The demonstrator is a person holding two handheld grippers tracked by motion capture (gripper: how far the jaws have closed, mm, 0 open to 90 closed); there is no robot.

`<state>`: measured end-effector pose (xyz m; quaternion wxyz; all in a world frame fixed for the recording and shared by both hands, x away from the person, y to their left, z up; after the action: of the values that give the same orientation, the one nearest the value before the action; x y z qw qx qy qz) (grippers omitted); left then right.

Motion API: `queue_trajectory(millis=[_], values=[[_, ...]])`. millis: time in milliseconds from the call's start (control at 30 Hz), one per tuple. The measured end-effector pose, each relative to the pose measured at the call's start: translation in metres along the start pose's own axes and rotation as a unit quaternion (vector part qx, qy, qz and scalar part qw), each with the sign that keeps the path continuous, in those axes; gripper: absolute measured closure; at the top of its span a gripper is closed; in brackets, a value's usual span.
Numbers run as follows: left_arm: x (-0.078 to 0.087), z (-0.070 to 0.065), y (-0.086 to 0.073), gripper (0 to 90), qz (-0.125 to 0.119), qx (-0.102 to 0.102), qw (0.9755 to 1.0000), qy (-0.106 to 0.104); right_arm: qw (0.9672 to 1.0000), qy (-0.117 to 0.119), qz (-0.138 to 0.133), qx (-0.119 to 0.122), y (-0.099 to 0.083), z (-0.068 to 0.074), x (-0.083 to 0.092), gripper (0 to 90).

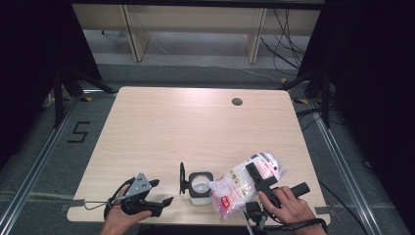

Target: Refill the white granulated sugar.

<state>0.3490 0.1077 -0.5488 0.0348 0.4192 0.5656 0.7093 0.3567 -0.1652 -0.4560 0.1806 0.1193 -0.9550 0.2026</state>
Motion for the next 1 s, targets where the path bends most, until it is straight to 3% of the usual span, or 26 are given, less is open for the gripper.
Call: queue_trajectory(millis=[167, 400, 433, 500, 567, 600, 767, 833, 1000], values=[[0.0000, -0.0010, 0.0008, 21.2, -0.001, 0.006, 1.0000, -0.001, 1.0000, 0.001, 0.000, -0.005, -0.0006, 0.0000, 0.0004, 44.5], [0.0002, 0.0003, 0.0014, 21.2, -0.003, -0.007, 1.0000, -0.002, 1.0000, 0.001, -0.003, -0.005, 0.0002, 0.0009, -0.0004, 44.7], [0.0002, -0.0011, 0.0007, 21.2, 0.000, 0.006, 1.0000, -0.002, 1.0000, 0.001, -0.002, -0.005, 0.0000, 0.0008, -0.0002, 44.7], [-0.0003, -0.0016, 0.0015, 21.2, -0.005, 0.009, 0.9999, -0.001, 1.0000, 0.001, -0.003, -0.008, -0.0003, 0.0009, 0.0000, 44.8], [-0.0003, -0.0006, 0.0019, 21.2, -0.008, -0.001, 1.0000, -0.003, 0.9997, 0.002, -0.005, -0.022, -0.0005, 0.0028, -0.0001, 44.8], [-0.0004, -0.0007, 0.0020, 21.2, -0.008, 0.000, 1.0000, -0.003, 1.0000, 0.002, 0.002, -0.009, -0.0019, 0.0008, 0.0007, 44.9], [0.0003, -0.0011, 0.0008, 21.2, -0.001, 0.005, 1.0000, -0.002, 1.0000, -0.003, -0.004, 0.003, -0.0007, -0.0019, 0.0005, 45.0], [-0.0001, -0.0012, 0.0018, 21.2, -0.005, 0.005, 1.0000, -0.002, 0.9997, -0.002, -0.007, -0.023, -0.0015, 0.0017, 0.0002, 45.1], [-0.0001, 0.0004, 0.0022, 21.2, -0.008, -0.002, 1.0000, -0.001, 1.0000, -0.004, -0.004, -0.004, -0.0011, -0.0023, 0.0016, 45.2]])
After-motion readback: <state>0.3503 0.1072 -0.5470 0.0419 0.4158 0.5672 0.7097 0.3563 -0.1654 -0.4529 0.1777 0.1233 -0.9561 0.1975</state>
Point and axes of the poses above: each handheld gripper's, and its own axes: x roughly backward along the jaws, y roughly out of its top, z roughly to its left, the point moved 10 cm from there along -x, roughly forward along the jaws, and after that the axes turned 10 degrees about y, right-handed, at the moved point
